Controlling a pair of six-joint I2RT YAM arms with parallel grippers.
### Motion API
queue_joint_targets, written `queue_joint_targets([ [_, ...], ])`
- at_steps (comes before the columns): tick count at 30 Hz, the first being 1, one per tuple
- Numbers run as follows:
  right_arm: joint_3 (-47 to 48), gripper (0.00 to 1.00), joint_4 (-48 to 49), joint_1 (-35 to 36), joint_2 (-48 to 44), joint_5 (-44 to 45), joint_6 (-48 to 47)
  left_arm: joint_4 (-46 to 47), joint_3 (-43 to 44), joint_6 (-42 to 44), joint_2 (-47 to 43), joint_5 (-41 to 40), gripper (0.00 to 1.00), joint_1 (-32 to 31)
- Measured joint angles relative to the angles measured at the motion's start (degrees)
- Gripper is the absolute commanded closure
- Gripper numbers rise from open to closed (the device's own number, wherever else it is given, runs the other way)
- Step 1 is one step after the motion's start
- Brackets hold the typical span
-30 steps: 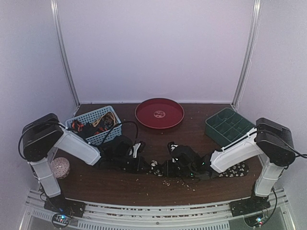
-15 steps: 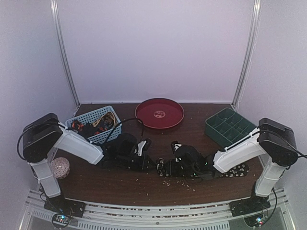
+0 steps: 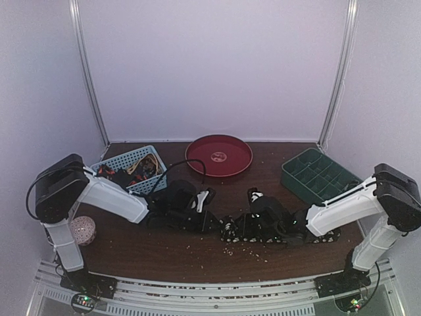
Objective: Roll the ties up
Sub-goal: Roll the tie at the center of the board.
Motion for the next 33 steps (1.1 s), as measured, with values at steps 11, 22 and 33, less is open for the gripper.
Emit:
queue_joint_targets([
  [11,-1.36,0.59,-2.14,-1.18,-7.1,1.51,0.85,-0.11,3.78,1.05,3.13,0.52,0.89,-0.7],
  [22,-1.33,0.67,-2.05,-3.13,-3.48,-4.76,1.09,0.48,4.52,1.38,5.16,1.55,0.89,-1.33],
  [33,-4.5,0.74,1.2,-3.37,-2.69,-9.62,4.24,-0.31,4.22,1.44,4.22,-1.55,0.82,-1.36],
])
